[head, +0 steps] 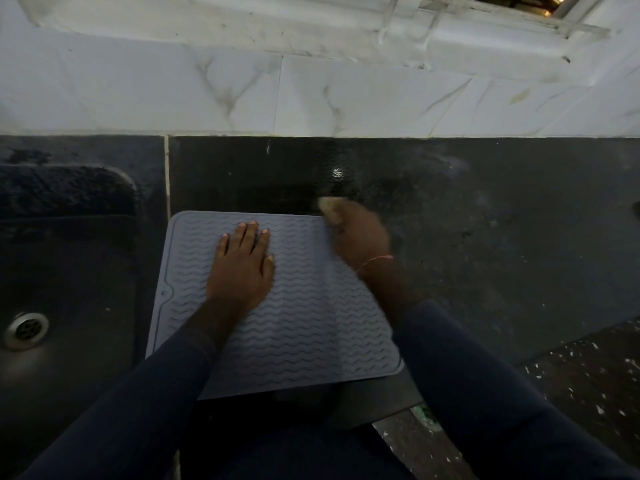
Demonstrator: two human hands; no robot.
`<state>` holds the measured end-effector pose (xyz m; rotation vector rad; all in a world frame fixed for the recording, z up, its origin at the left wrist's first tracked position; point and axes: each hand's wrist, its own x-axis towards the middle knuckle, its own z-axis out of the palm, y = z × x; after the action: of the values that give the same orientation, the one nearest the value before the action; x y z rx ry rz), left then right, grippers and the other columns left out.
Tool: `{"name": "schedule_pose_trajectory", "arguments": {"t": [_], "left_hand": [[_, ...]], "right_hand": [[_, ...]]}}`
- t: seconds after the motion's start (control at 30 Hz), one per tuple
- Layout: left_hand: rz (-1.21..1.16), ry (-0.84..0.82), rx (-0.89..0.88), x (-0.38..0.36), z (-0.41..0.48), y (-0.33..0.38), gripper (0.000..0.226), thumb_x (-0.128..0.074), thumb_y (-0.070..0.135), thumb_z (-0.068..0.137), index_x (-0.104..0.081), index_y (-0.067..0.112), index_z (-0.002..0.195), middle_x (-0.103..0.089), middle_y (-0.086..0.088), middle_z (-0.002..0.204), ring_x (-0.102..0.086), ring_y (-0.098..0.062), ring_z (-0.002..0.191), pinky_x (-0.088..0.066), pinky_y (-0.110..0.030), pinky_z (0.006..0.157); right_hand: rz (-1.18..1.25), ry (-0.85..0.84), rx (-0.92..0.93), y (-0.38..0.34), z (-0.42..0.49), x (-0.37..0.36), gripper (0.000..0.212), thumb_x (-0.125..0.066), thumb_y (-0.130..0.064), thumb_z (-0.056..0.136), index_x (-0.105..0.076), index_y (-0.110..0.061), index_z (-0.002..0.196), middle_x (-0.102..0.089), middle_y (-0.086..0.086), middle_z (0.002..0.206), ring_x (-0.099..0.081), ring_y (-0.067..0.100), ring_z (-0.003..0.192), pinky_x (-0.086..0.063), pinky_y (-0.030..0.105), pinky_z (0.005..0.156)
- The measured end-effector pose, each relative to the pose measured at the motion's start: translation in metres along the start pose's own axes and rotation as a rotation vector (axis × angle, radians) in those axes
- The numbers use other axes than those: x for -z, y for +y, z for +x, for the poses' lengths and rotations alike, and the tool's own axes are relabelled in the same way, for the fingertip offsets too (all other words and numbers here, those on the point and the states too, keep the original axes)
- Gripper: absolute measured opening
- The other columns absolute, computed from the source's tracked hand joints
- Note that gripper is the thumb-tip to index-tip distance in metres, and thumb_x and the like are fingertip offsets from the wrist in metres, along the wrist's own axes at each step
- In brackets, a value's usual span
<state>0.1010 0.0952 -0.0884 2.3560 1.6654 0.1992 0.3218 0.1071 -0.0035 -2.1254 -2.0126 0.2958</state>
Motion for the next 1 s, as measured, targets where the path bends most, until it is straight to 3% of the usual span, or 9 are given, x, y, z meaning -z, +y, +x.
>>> {"name": "schedule_pose_trajectory", "arguments": {"t": [0.13,0.2,0.33,0.47,0.57,0.67,0.73,0.9,1.0], "left_hand": [[0.030,0.000,0.000,0.002,-0.001,0.000,0.058,-0.020,0.044,0.101,-0.018,0.019,0.153,-0.015,-0.008,0.161,-0.008,-0.023,0.149,-0.005,-0.047,0.120],[0.013,-0.011,-0.007,0.002,0.000,-0.001,0.058,-0.021,0.043,0.101,-0.016,0.019,0.153,-0.013,-0.007,0.161,-0.006,-0.023,0.149,-0.003,-0.046,0.121],[-0.003,-0.003,-0.007,0.003,-0.001,-0.001,0.058,-0.022,0.043,0.101,-0.016,0.018,0.153,-0.013,-0.008,0.161,-0.006,-0.023,0.149,-0.004,-0.046,0.120],[-0.006,-0.009,-0.007,0.003,-0.002,0.000,0.059,-0.021,0.044,0.100,-0.015,0.019,0.154,-0.014,-0.008,0.161,-0.006,-0.023,0.149,-0.005,-0.047,0.120],[-0.015,-0.009,-0.043,0.004,-0.004,-0.001,0.061,-0.022,0.049,0.099,-0.013,0.024,0.154,-0.014,-0.008,0.161,-0.007,-0.024,0.149,-0.004,-0.048,0.120],[0.037,-0.014,-0.075,0.003,-0.006,-0.001,0.063,-0.018,0.055,0.097,-0.021,0.025,0.152,-0.016,-0.008,0.160,-0.010,-0.024,0.148,-0.002,-0.049,0.120],[0.057,-0.025,-0.064,0.003,-0.006,-0.002,0.066,-0.013,0.056,0.094,-0.023,0.025,0.152,-0.015,-0.007,0.161,-0.008,-0.024,0.148,-0.002,-0.049,0.120],[0.036,-0.031,-0.062,0.003,-0.006,-0.004,0.067,-0.009,0.055,0.093,-0.016,0.027,0.153,-0.010,-0.006,0.162,-0.004,-0.023,0.149,0.002,-0.048,0.120],[0.035,-0.042,-0.057,0.001,-0.006,-0.003,0.063,-0.015,0.054,0.096,-0.015,0.029,0.153,-0.009,-0.005,0.162,-0.003,-0.022,0.149,0.002,-0.047,0.120]], "right_hand": [[-0.329,-0.204,0.193,-0.044,-0.007,-0.044,0.051,-0.049,-0.022,0.094,-0.037,-0.025,0.144,-0.029,0.002,0.155,-0.038,0.032,0.128,-0.047,0.045,0.090],[-0.389,-0.201,0.179,-0.001,-0.006,-0.030,0.045,-0.045,-0.027,0.097,-0.040,-0.029,0.142,-0.035,-0.002,0.151,-0.040,0.032,0.127,-0.045,0.044,0.090],[-0.467,-0.189,-0.075,0.087,-0.015,0.011,0.036,-0.044,-0.031,0.095,-0.054,-0.038,0.130,-0.055,-0.005,0.135,-0.048,0.031,0.117,-0.052,0.039,0.085],[-0.221,-0.189,-0.292,0.052,0.016,0.023,0.028,-0.057,-0.032,0.085,-0.069,-0.017,0.104,-0.069,0.011,0.109,-0.065,0.034,0.102,-0.053,0.038,0.082],[-0.093,-0.056,-0.027,-0.011,0.026,0.002,0.031,-0.053,-0.023,0.086,-0.065,-0.023,0.115,-0.067,0.005,0.116,-0.063,0.031,0.105,-0.052,0.038,0.086],[-0.253,-0.215,0.176,-0.047,0.011,-0.036,0.044,-0.048,-0.021,0.093,-0.048,-0.024,0.137,-0.047,0.002,0.142,-0.047,0.031,0.119,-0.050,0.043,0.088],[-0.359,-0.200,0.185,-0.027,0.003,-0.041,0.041,-0.047,-0.026,0.095,-0.048,-0.025,0.136,-0.049,0.002,0.140,-0.045,0.030,0.119,-0.048,0.042,0.086],[-0.431,-0.162,-0.129,0.081,-0.006,0.004,0.027,-0.046,-0.027,0.095,-0.064,-0.025,0.116,-0.065,0.002,0.119,-0.053,0.030,0.114,-0.052,0.039,0.086],[-0.405,-0.216,-0.236,0.073,-0.001,0.023,0.026,-0.051,-0.024,0.088,-0.067,-0.017,0.107,-0.068,0.010,0.112,-0.063,0.033,0.107,-0.053,0.041,0.086]]}}
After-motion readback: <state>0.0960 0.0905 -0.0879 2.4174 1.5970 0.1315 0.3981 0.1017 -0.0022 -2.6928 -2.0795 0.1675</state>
